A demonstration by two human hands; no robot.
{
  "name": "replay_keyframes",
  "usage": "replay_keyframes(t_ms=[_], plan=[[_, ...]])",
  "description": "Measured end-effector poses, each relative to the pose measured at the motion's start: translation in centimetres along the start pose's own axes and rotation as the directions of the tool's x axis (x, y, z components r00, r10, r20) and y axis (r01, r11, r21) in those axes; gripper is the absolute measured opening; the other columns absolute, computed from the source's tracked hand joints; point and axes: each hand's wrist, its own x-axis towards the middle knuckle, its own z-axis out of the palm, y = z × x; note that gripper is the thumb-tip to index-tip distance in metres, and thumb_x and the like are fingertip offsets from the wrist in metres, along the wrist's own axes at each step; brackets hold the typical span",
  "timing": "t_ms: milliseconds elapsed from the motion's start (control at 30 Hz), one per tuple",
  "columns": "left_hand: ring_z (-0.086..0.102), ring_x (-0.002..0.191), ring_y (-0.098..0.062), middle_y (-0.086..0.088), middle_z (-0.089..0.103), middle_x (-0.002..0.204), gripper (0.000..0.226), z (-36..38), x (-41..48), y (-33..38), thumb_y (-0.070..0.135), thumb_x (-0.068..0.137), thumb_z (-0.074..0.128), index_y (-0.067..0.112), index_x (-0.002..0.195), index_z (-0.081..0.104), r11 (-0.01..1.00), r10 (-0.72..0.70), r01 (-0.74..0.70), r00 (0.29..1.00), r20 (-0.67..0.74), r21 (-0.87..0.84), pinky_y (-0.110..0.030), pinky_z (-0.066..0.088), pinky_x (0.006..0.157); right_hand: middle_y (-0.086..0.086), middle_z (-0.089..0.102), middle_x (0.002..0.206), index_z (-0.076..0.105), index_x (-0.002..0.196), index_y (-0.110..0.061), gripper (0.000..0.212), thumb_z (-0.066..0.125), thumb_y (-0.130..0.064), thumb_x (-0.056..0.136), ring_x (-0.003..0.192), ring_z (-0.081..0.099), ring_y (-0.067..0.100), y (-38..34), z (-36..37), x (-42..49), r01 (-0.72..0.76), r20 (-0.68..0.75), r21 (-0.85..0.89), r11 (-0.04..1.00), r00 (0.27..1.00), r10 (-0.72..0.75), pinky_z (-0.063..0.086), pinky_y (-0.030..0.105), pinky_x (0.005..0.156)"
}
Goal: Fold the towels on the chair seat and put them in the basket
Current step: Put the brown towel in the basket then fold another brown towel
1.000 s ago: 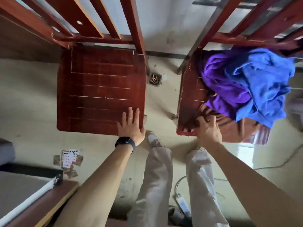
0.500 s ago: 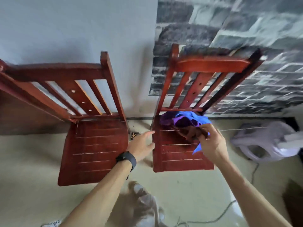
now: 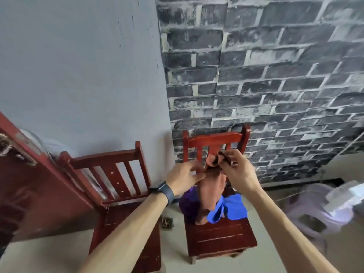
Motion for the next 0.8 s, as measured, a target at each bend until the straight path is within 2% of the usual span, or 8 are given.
replay_keyframes(t_ms=[167, 267, 433, 533, 567, 667, 733, 800], plan=[[0.065, 0.088, -0.017, 0.004, 0.069, 0.091, 0.017, -3.2, -3.3, 2.2, 0.034, 0.094, 0.062, 0.019, 0.101, 0.061, 1.000, -0.025, 0.023, 0.995, -0.101, -0.018, -0.027, 0.049, 0.075, -0.008, 0.072, 0.087, 0.061, 0.094, -0.035, 0.012, 0.070, -0.040, 0.087, 0.078, 0.074, 0.017, -3.2, -0.1, -2.1, 0.005, -0.048, 0.081, 0.997, 0.999, -0.001, 0.059, 0.048, 0.079], [0.065, 0.087, -0.013, 0.009, 0.068, 0.087, 0.013, -5.3, -4.2, 2.8, 0.033, 0.093, 0.063, 0.021, 0.099, 0.061, 0.999, -0.019, 0.015, 0.988, -0.156, -0.031, -0.013, 0.043, 0.067, -0.007, 0.071, 0.082, 0.059, 0.092, -0.031, 0.014, 0.069, -0.039, 0.087, 0.076, 0.074, 0.016, -5.9, 0.5, -2.7, 0.028, -0.104, 0.131, 0.991, 0.994, -0.015, 0.059, 0.050, 0.078], [0.066, 0.091, -0.013, 0.006, 0.071, 0.095, 0.013, -9.2, -4.8, 3.0, 0.038, 0.091, 0.064, 0.031, 0.103, 0.066, 1.000, 0.020, -0.021, 0.976, -0.216, -0.004, -0.027, 0.049, 0.079, -0.008, 0.069, 0.083, 0.060, 0.095, -0.026, 0.015, 0.068, -0.038, 0.090, 0.071, 0.074, 0.010, -10.2, 1.5, -3.7, 0.065, -0.141, 0.171, 0.983, 0.989, -0.041, 0.061, 0.043, 0.078], [0.062, 0.095, -0.012, 0.007, 0.071, 0.104, 0.021, -11.9, -5.5, 2.2, 0.036, 0.095, 0.058, 0.028, 0.111, 0.070, 0.992, 0.094, -0.073, 0.970, -0.226, 0.100, -0.024, 0.045, 0.082, -0.008, 0.068, 0.087, 0.059, 0.099, -0.021, 0.014, 0.065, -0.030, 0.091, 0.060, 0.070, 0.002, -12.5, 2.8, -3.9, 0.068, -0.136, 0.136, 0.988, 0.989, -0.050, 0.058, 0.023, 0.064], [0.061, 0.097, -0.013, 0.006, 0.071, 0.106, 0.022, -12.9, -5.6, 1.6, 0.035, 0.097, 0.056, 0.027, 0.110, 0.071, 0.985, 0.122, -0.092, 0.968, -0.221, 0.143, -0.025, 0.043, 0.083, -0.006, 0.069, 0.087, 0.059, 0.100, -0.021, 0.013, 0.063, -0.027, 0.090, 0.057, 0.068, 0.004, -13.1, 3.4, -3.8, 0.043, -0.131, 0.141, 0.989, 0.991, -0.024, 0.057, 0.021, 0.060], [0.060, 0.096, -0.019, -0.001, 0.068, 0.102, 0.022, -16.4, -6.5, -0.5, 0.036, 0.098, 0.053, 0.026, 0.107, 0.070, 0.963, 0.182, -0.128, 0.958, -0.223, 0.235, -0.029, 0.044, 0.083, 0.005, 0.070, 0.083, 0.065, 0.100, -0.027, 0.024, 0.054, -0.016, 0.082, 0.050, 0.062, 0.023, -14.7, 5.6, -3.6, -0.097, -0.002, 0.246, 0.964, 0.995, 0.101, 0.062, 0.039, 0.061], [0.060, 0.093, -0.019, 0.000, 0.064, 0.097, 0.021, -19.3, -7.3, -2.1, 0.036, 0.099, 0.052, 0.028, 0.106, 0.069, 0.953, 0.197, -0.127, 0.950, -0.241, 0.277, -0.032, 0.046, 0.083, 0.010, 0.066, 0.071, 0.070, 0.090, -0.024, 0.018, 0.055, -0.018, 0.082, 0.050, 0.059, 0.024, -15.5, 7.4, -3.6, -0.168, 0.070, 0.250, 0.954, 0.985, 0.155, 0.060, 0.040, 0.060], [0.059, 0.092, -0.018, 0.003, 0.061, 0.095, 0.021, -22.4, -8.0, -3.8, 0.039, 0.099, 0.050, 0.031, 0.105, 0.068, 0.943, 0.202, -0.111, 0.940, -0.274, 0.314, -0.034, 0.048, 0.084, 0.011, 0.064, 0.066, 0.072, 0.089, -0.021, 0.013, 0.061, -0.028, 0.088, 0.052, 0.060, 0.023, -16.3, 9.2, -3.7, -0.176, 0.062, 0.229, 0.957, 0.984, 0.166, 0.058, 0.038, 0.058]])
